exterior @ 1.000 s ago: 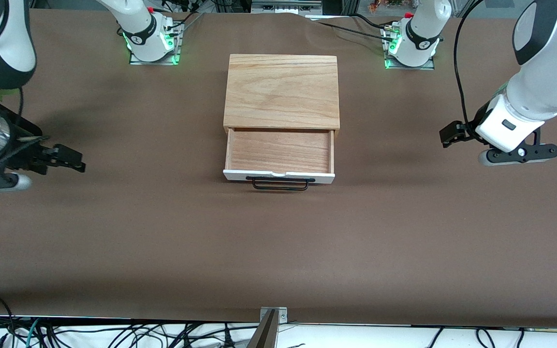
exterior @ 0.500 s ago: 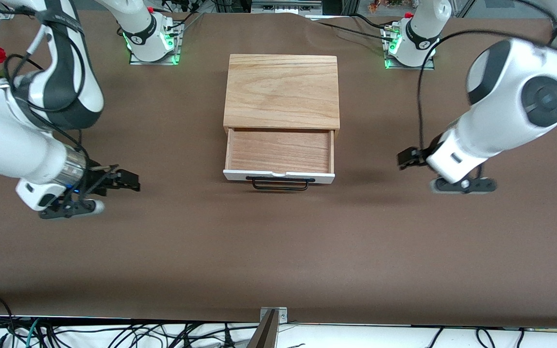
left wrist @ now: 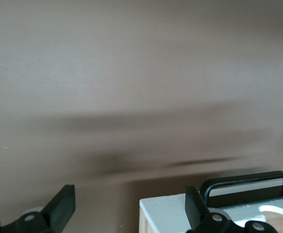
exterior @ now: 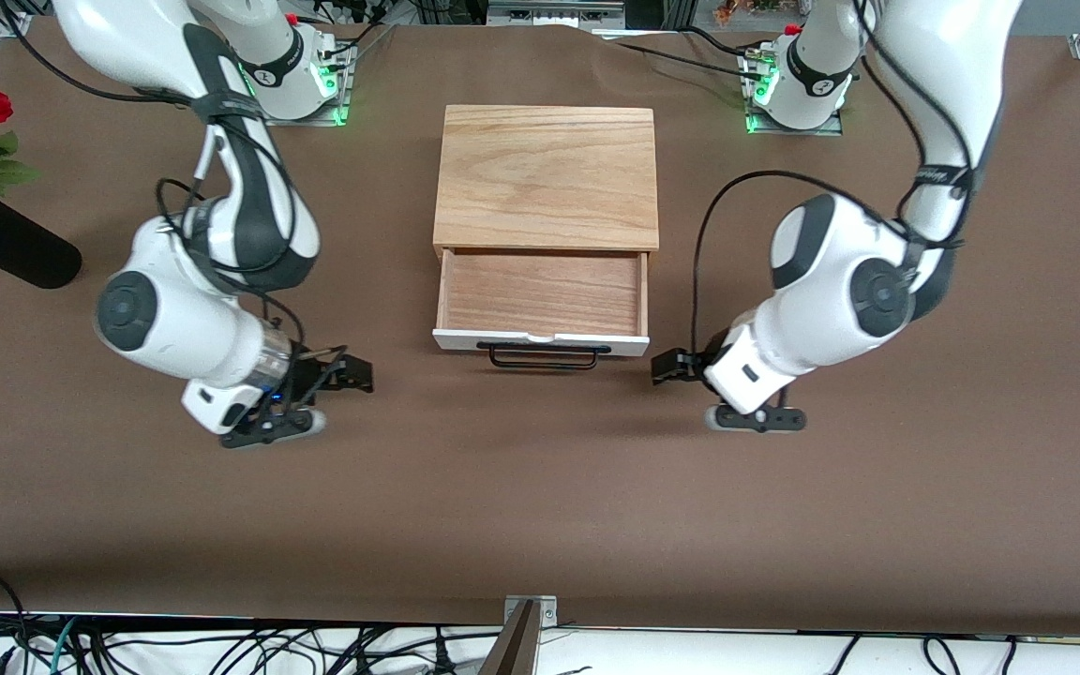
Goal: Close drawer with both arms simultaneously
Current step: 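Move both grippers toward the white drawer front on either side, then push the drawer front into the cabinet with both grippers together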
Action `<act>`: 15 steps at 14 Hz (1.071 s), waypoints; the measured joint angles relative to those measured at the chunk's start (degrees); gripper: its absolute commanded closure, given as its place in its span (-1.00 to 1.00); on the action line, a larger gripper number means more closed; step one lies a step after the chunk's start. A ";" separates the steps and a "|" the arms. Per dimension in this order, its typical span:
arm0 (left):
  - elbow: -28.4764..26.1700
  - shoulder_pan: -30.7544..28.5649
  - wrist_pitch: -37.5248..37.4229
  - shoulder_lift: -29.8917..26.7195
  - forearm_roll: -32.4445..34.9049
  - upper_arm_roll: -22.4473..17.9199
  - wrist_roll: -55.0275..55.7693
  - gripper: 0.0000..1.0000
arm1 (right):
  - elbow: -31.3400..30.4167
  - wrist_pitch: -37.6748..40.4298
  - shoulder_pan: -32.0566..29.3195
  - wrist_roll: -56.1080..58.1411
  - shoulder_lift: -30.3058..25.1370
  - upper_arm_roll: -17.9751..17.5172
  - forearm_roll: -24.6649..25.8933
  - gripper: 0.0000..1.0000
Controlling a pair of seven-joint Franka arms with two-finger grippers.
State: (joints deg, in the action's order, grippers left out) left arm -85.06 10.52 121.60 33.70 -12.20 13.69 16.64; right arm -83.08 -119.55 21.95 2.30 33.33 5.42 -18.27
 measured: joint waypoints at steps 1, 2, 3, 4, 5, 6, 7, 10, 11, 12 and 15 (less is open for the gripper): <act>0.00 0.73 0.27 1.64 0.00 0.00 0.00 -1.00 | -0.01 -0.98 0.43 -0.09 0.64 -0.84 0.00 -1.00; 0.01 1.27 0.54 2.93 0.00 0.01 0.00 -1.00 | -0.01 -1.63 0.78 -0.15 1.18 -1.33 0.00 -1.00; 0.01 1.72 0.75 3.72 0.00 0.01 -0.01 -1.00 | -0.01 -1.92 0.87 -0.15 1.62 -1.77 -0.04 -1.00; 0.02 2.08 0.78 4.04 0.00 0.01 0.00 -1.00 | -0.02 -2.02 0.86 -0.15 2.01 -2.09 -0.12 -1.00; 0.03 2.42 0.77 4.05 0.00 0.02 0.00 -1.00 | -0.01 -2.04 0.86 -0.15 2.31 -2.28 -0.30 -1.00; 0.03 2.72 0.69 4.05 0.00 0.02 0.00 -1.00 | -0.01 -2.04 0.83 -0.15 2.54 -2.54 -0.72 -1.00; 0.01 2.97 0.54 4.07 0.00 0.02 0.00 -1.00 | -0.01 -2.05 0.77 -0.15 2.72 -3.09 -1.15 -1.00; -0.40 3.51 -0.13 4.18 0.00 0.02 0.00 -1.00 | -0.01 -2.05 0.84 -0.15 3.39 -5.38 -1.33 -1.00; -0.52 3.57 -0.50 4.25 0.00 0.02 0.00 -1.00 | -0.01 -2.05 0.85 -0.15 3.51 -5.90 -1.33 -1.00; -0.55 3.60 -0.89 4.30 0.00 0.02 0.00 -1.00 | -0.01 -2.05 0.85 -0.15 3.58 -6.21 -1.35 -1.00; -0.51 3.57 -2.24 4.31 0.00 -0.07 0.00 -1.00 | -0.01 -1.99 0.92 -0.15 3.62 -7.24 -2.93 -1.00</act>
State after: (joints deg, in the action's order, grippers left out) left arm -85.57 14.10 119.36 38.01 -12.20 13.62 16.64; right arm -83.09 -121.54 22.87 2.15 36.95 -1.82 -21.20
